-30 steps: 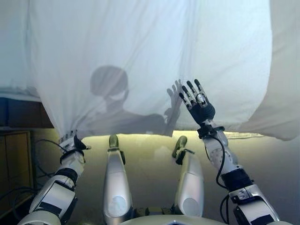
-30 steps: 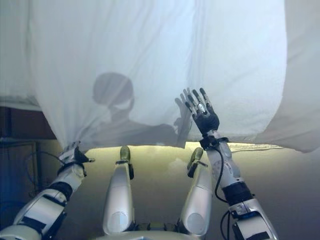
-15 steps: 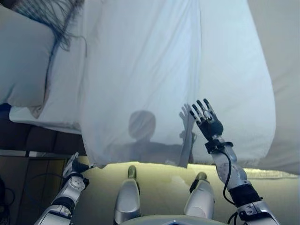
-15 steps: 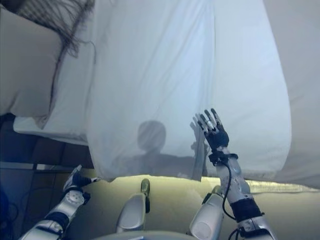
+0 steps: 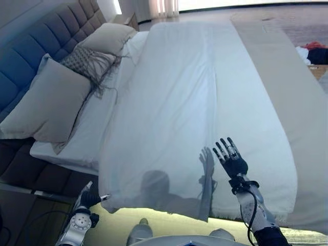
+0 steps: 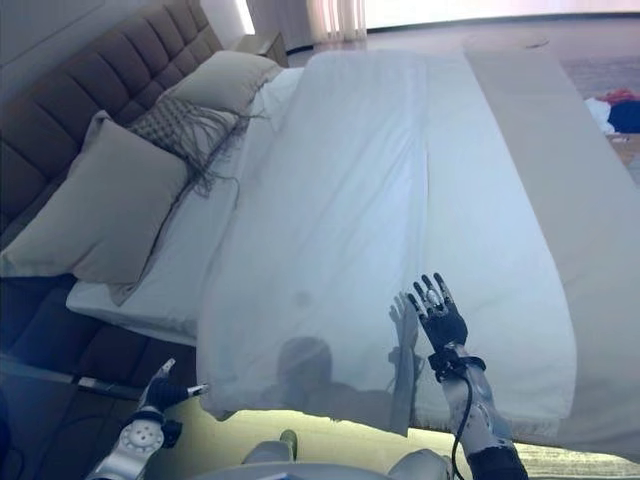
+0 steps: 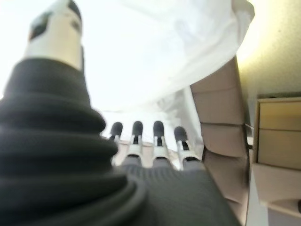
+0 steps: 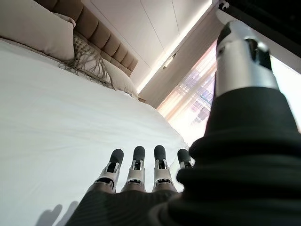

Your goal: Make the bed neatly

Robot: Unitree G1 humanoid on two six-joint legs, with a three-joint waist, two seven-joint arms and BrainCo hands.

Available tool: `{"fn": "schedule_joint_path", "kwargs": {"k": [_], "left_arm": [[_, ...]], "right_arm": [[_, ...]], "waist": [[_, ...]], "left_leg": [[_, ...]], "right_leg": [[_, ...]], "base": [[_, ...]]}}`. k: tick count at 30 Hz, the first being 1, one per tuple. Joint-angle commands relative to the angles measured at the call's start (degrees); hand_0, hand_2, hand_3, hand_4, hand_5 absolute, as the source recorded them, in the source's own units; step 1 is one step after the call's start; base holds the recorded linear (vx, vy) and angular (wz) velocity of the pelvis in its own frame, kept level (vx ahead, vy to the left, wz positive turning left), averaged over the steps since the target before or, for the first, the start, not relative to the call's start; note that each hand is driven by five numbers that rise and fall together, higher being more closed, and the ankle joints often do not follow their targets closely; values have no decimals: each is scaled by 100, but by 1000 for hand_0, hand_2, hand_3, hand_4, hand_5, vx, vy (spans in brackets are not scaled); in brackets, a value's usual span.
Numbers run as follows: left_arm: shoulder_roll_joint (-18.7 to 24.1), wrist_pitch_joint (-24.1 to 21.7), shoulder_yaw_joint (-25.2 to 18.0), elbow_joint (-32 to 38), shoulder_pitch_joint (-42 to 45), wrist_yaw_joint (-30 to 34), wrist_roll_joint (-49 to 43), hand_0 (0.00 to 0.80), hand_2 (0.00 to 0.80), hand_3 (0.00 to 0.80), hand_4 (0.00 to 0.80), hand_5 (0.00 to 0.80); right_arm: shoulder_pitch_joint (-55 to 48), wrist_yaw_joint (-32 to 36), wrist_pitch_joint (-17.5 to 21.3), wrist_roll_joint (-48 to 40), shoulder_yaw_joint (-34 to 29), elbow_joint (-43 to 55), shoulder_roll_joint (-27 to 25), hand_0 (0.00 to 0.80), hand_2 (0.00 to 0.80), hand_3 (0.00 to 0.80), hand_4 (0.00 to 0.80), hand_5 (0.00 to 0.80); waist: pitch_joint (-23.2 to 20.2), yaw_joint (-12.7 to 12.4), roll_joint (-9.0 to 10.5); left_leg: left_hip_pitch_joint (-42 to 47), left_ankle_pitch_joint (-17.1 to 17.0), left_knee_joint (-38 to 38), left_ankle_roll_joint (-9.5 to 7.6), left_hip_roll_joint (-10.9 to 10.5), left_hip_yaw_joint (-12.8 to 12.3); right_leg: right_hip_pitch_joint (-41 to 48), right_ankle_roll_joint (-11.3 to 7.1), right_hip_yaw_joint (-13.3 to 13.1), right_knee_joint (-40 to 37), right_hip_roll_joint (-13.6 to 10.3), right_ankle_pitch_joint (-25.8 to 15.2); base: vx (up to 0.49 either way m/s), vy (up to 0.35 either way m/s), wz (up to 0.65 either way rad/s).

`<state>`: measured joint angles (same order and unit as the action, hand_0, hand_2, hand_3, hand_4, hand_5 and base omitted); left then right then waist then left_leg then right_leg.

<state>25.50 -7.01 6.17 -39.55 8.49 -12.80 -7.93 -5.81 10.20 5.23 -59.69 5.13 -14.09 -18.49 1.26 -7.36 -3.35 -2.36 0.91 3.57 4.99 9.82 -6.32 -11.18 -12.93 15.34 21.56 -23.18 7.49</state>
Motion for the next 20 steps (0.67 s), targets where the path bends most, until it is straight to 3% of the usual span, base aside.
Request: {"fn": "schedule_joint_path", "kwargs": {"k": [1,5,9,12,16,20], "left_arm": [[547,-328,-566,614,-309,287,523,0,0,0,0,0],[477,-539,-561,1414,-273,1143,1672,0,0,0,0,0],[196,-447,-466,1742,-349,1934,2736,0,0,0,0,0],[-133,-228,-409,1865,-376,2395,3714,0,0,0,0,0],[-394,-158,-455,1909,-295,2552,4088,0,0,0,0,0],[-478,-115,-428,1964,-261,2634,4113,0,0,0,0,0]], "right_arm": [[141,187,58,-62,-407,409,311,0,0,0,0,0],[-1,171,330,-23,-414,357,375,0,0,0,0,0],[-20,-92,730,447,-404,183,485,0,0,0,0,0],[105,-445,817,830,-345,2,535,0,0,0,0,0],[175,-676,1004,1010,-275,-220,624,0,0,0,0,0],[120,-713,900,881,-228,-329,693,0,0,0,0,0]], "waist": [[276,-144,310],[258,-203,347],[255,-256,436],[262,-300,498],[273,-334,555],[250,-295,582]], "left_leg": [[45,-460,-296,71,-74,0],[109,-442,-321,64,-63,-57],[170,-316,-169,11,-97,-80],[222,-181,-9,-81,-147,-44],[260,-61,139,-155,-176,-40],[319,-40,134,-178,-123,-86]], "right_leg": [[927,-105,268,-1856,196,-1535],[1019,-117,341,-1871,175,-1544],[1127,-115,402,-1819,86,-1579],[1187,-86,376,-1772,57,-1590],[1238,-57,315,-1790,90,-1616],[1270,-27,253,-1824,180,-1593]], "base": [[4,-94,4],[-14,-107,7],[4,-114,3],[17,-105,-1],[17,-92,0],[5,-40,-3]]}}
